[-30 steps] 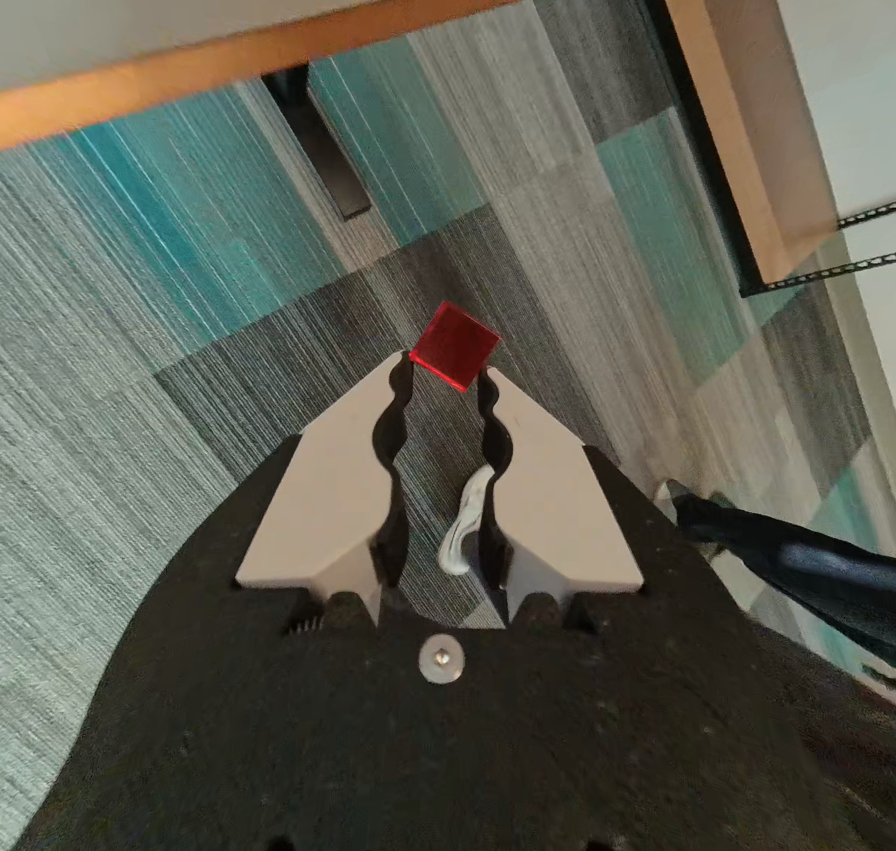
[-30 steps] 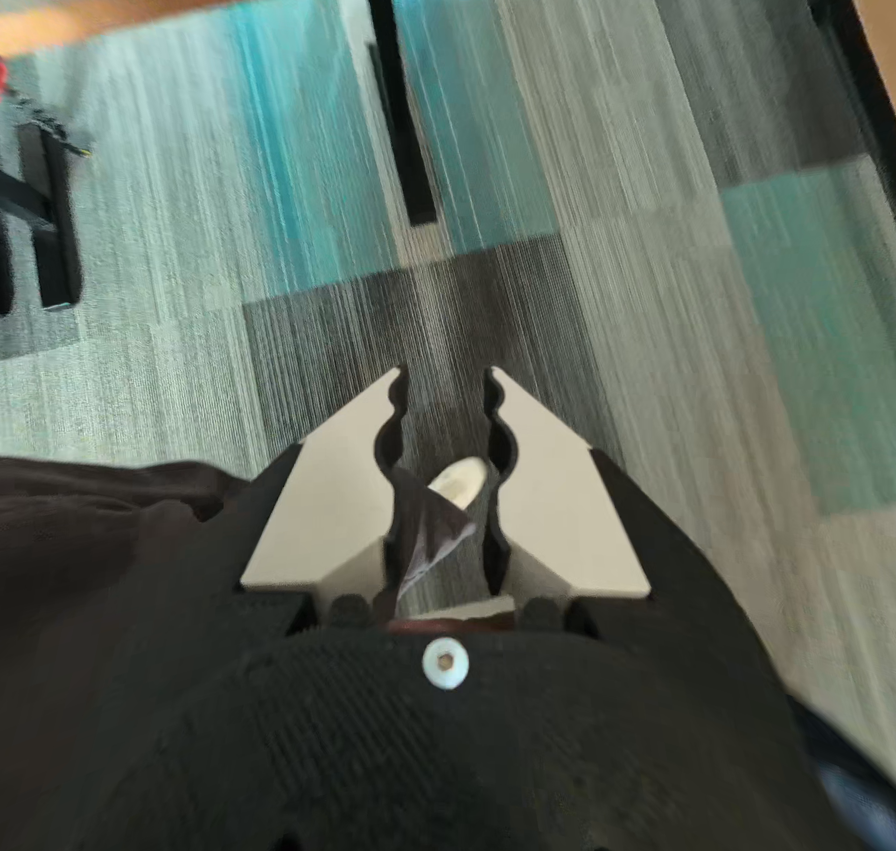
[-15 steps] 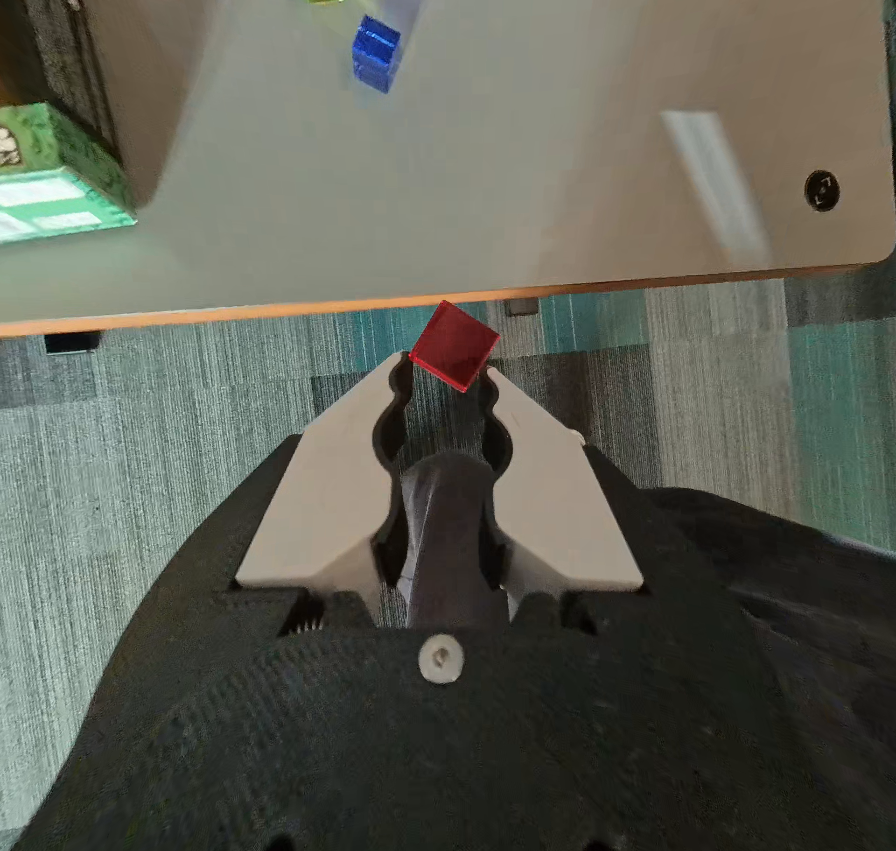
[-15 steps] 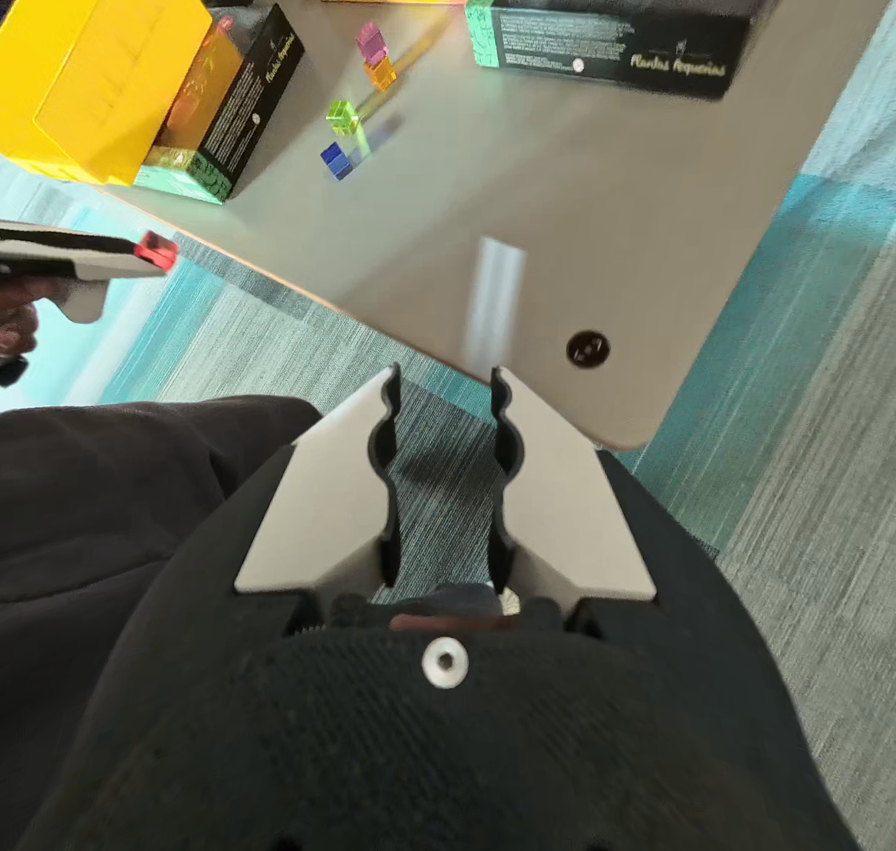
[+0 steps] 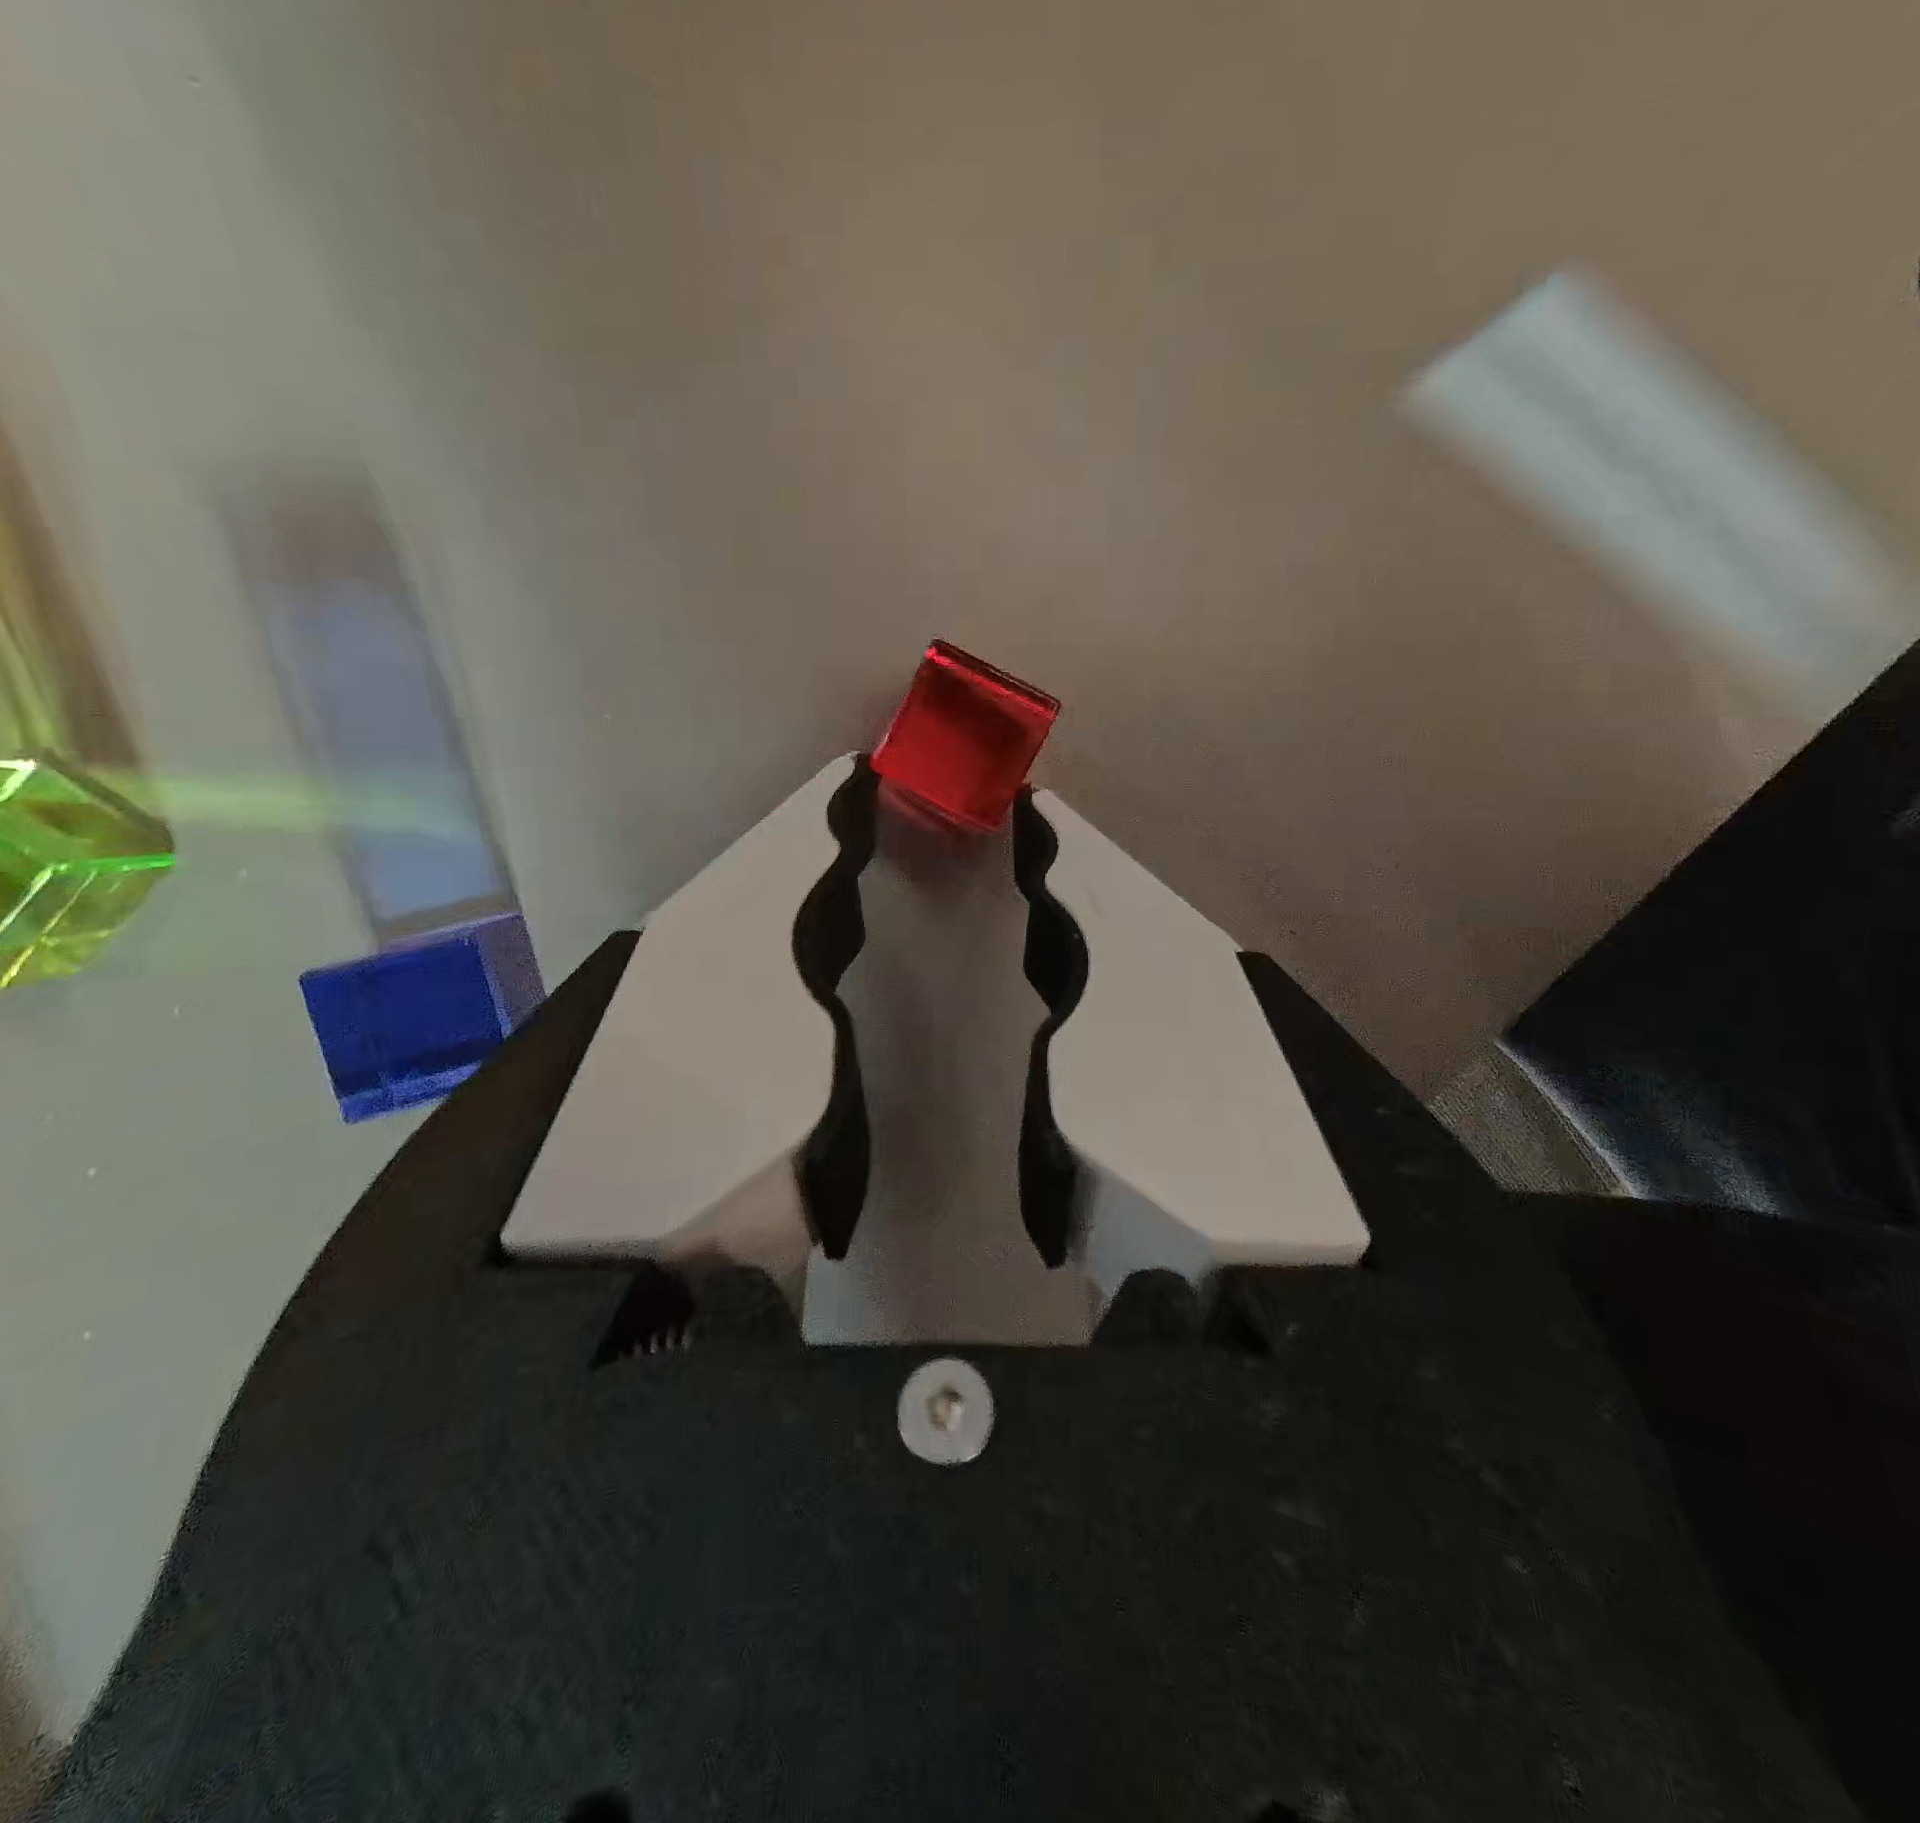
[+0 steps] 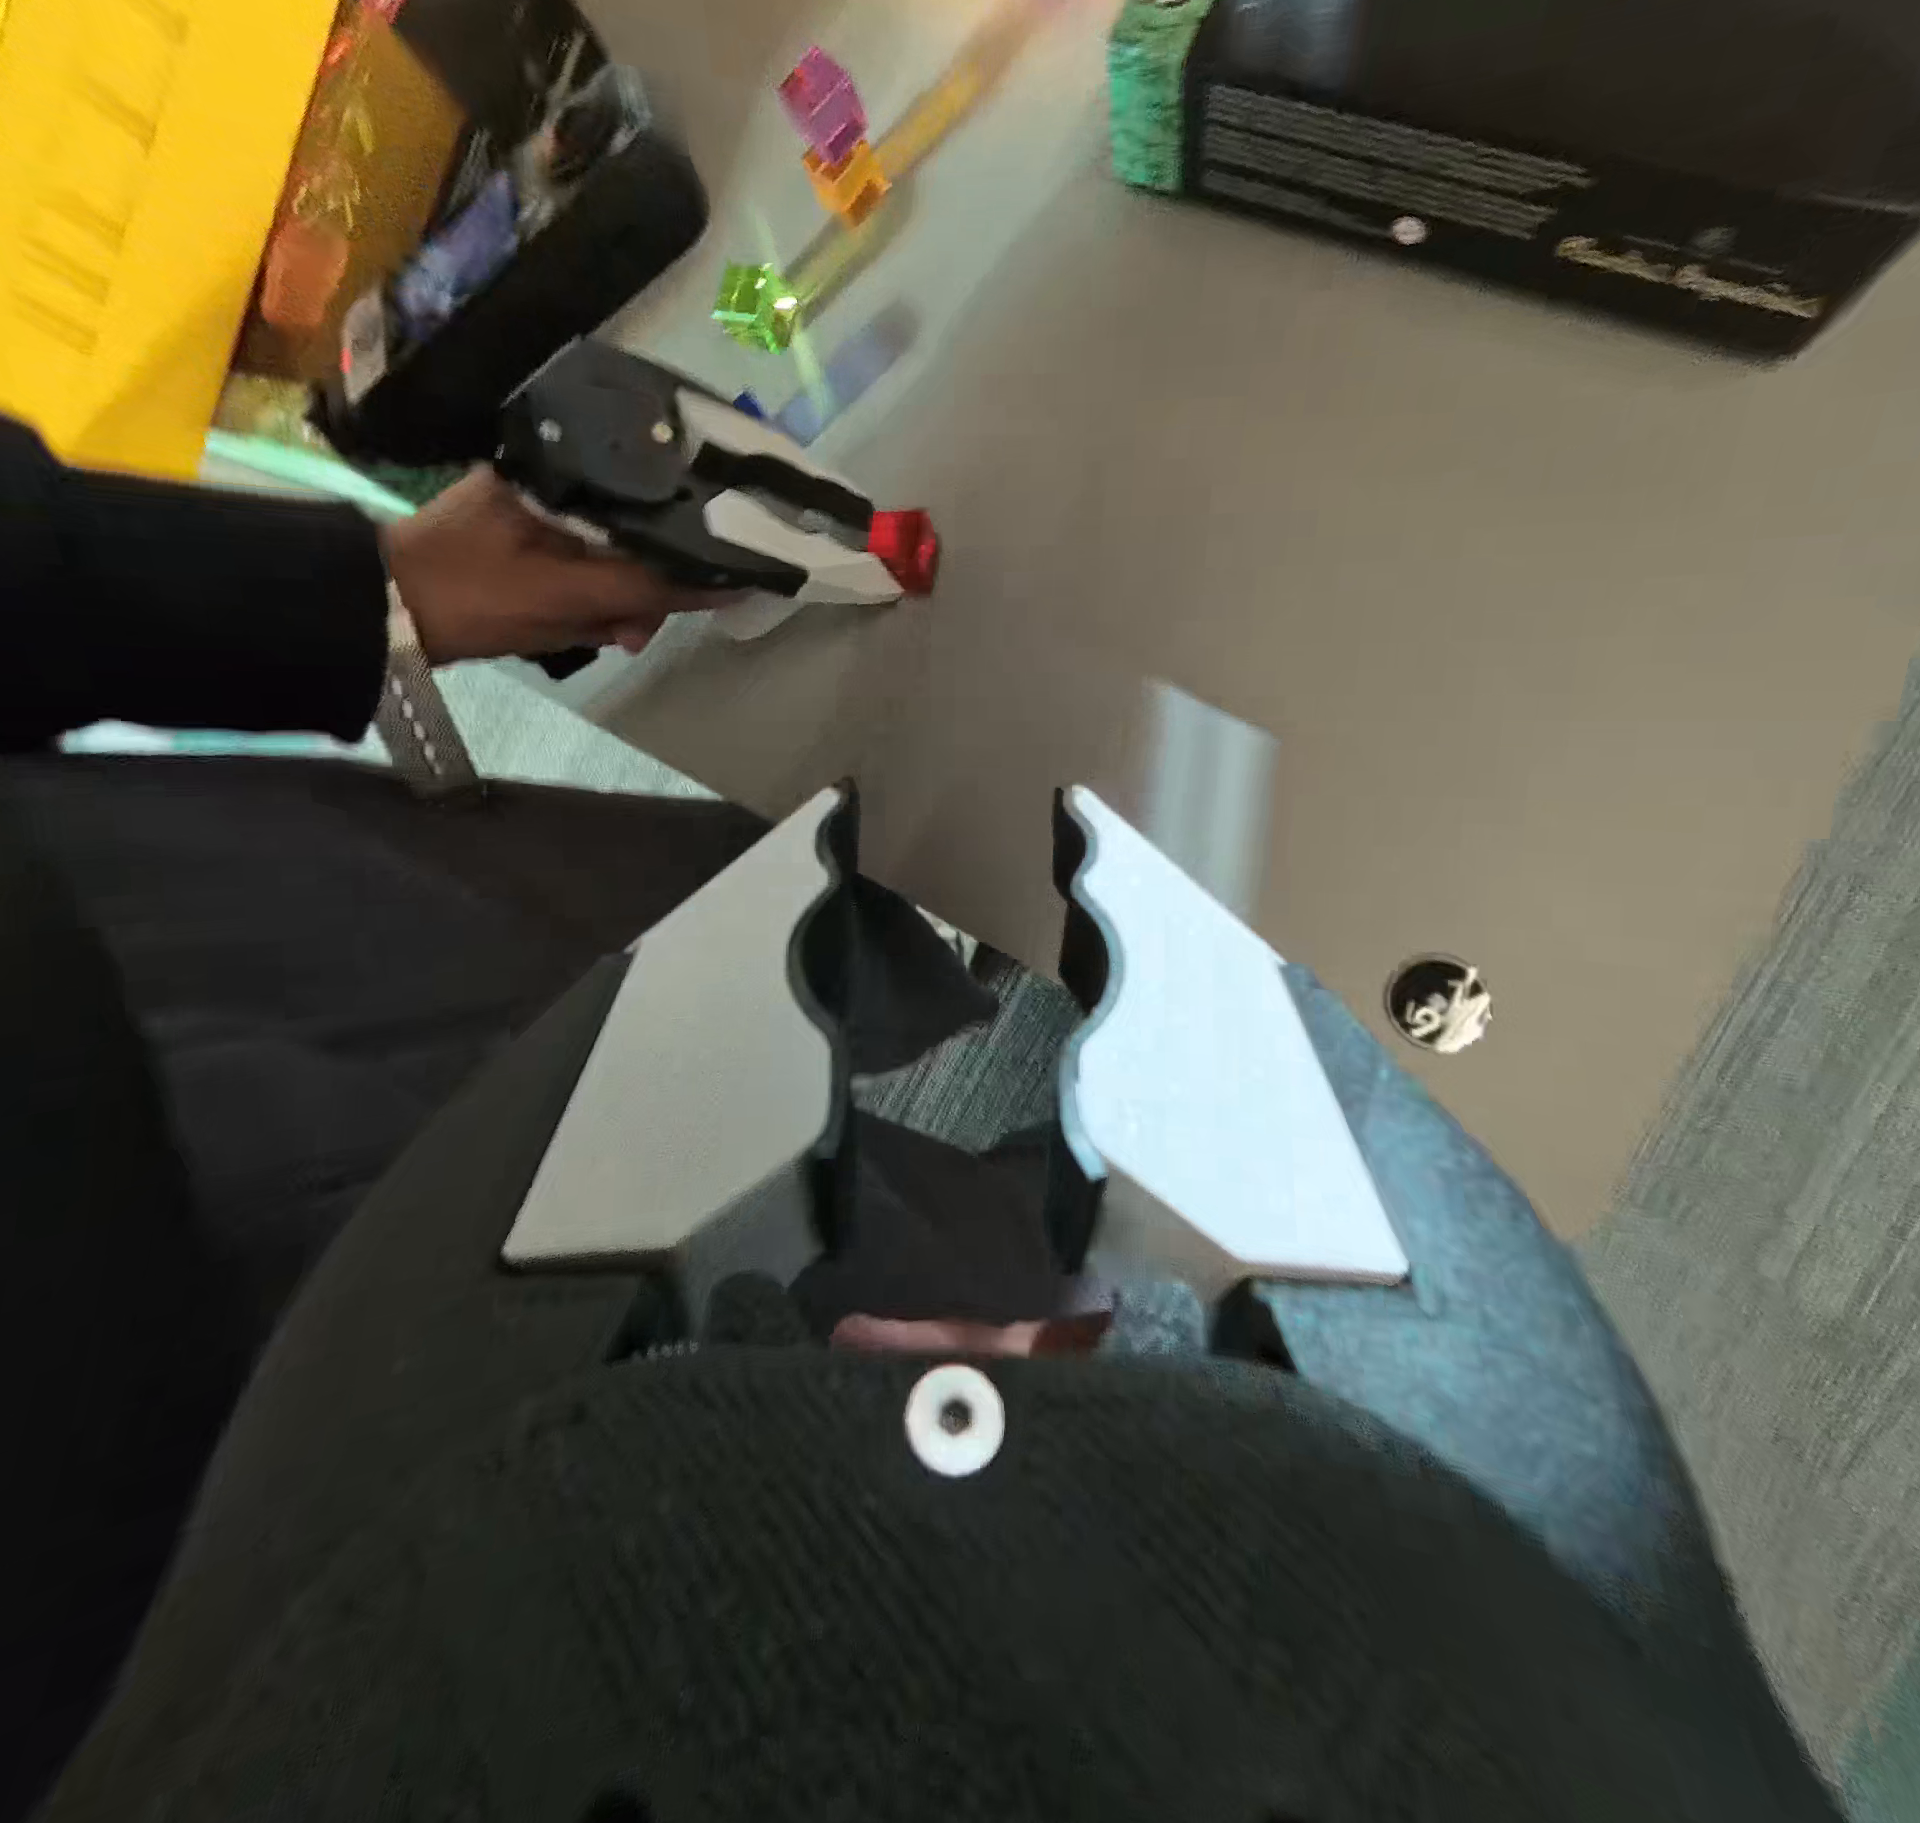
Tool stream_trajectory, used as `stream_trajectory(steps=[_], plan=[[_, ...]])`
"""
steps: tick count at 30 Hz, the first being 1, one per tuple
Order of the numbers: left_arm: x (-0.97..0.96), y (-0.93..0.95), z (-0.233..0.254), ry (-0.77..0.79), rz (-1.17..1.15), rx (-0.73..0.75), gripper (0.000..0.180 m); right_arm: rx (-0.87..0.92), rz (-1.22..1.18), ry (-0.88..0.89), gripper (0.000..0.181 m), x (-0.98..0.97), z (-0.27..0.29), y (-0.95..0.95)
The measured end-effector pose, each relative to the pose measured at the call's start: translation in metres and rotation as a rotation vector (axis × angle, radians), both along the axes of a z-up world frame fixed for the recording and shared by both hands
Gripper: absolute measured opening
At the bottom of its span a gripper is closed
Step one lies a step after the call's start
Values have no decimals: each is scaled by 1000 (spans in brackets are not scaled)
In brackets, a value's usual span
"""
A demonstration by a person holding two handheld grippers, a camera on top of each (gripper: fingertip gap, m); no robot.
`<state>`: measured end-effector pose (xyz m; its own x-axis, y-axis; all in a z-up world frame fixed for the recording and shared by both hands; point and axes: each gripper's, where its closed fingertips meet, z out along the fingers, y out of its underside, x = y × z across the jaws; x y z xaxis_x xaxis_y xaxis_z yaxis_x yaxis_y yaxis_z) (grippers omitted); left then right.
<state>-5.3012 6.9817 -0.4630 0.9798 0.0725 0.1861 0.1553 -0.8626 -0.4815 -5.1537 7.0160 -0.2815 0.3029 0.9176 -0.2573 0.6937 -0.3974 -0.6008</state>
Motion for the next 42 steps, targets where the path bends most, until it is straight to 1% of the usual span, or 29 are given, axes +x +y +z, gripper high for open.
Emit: stream_trajectory(steps=[2, 4, 6, 8, 11, 13, 14, 16, 17, 18, 19, 21, 25, 27, 28, 29, 30, 31, 36, 39, 40, 42], plan=[[-2, 2, 4, -59, -31, 23, 25, 41, 70, -42, 37, -14, -3, -7], [-9, -2, 17, -93, -34, 61, 35, 89, 116, -53, 36, -31, -7, -3], [-29, -11, 28, -59, 8, 88, 36, 71, 154, -35, 36, -53, -17, -1], [-57, -23, 34, 6, 81, 102, 37, -1, 208, -22, 40, -83, -30, -2], [-91, -43, 32, 56, 218, 59, 42, -107, 320, 37, 43, -147, -30, -6], [-98, -54, 16, 42, 282, -34, 56, -120, 394, 100, 44, -198, -18, -5], [-98, -58, 6, 45, 284, -87, 58, -103, 429, 121, 45, -223, -12, -2], [-96, -58, -6, 74, 256, -111, 58, -32, 480, 147, 46, -271, -8, 8], [-96, -54, -6, 90, 260, -94, 48, 6, 498, 150, 47, -292, -11, 13], [-95, -51, -6, 92, 276, -83, 24, 39, 515, 140, 47, -311, -19, 18], [-97, -49, -4, 101, 305, -81, 24, 66, 535, 112, 49, -326, -32, 21], [-97, -43, 13, 85, 364, -5, 23, 100, 602, 19, 57, -343, -67, 20], [-99, -52, 50, 63, 450, 94, 24, 157, 712, -100, 61, -353, -114, 7], [-100, -62, 57, 54, 471, 105, 24, 156, 732, -168, 63, -348, -134, 3], [-101, -66, 58, 50, 482, 108, 23, 139, 727, -183, 54, -345, -140, 2], [-101, -70, 57, 40, 488, 107, 24, 126, 714, -178, 24, -345, -141, 1], [-101, -73, 55, 29, 490, 100, 24, 123, 695, -154, 15, -347, -139, 2], [-102, -74, 53, 21, 487, 96, 24, 122, 679, -117, 0, -349, -133, 3], [-96, -65, 45, 4, 372, 82, 24, 106, 583, 16, 0, -336, -87, 25], [-91, -56, 40, 2, 287, 63, 24, 87, 527, 33, 0, -304, -76, 38], [-90, -54, 38, -4, 275, 58, 24, 101, 511, 31, 3, -296, -76, 42], [-91, -53, 35, -28, 278, 44, 24, 129, 482, 27, 33, -293, -82, 44]])
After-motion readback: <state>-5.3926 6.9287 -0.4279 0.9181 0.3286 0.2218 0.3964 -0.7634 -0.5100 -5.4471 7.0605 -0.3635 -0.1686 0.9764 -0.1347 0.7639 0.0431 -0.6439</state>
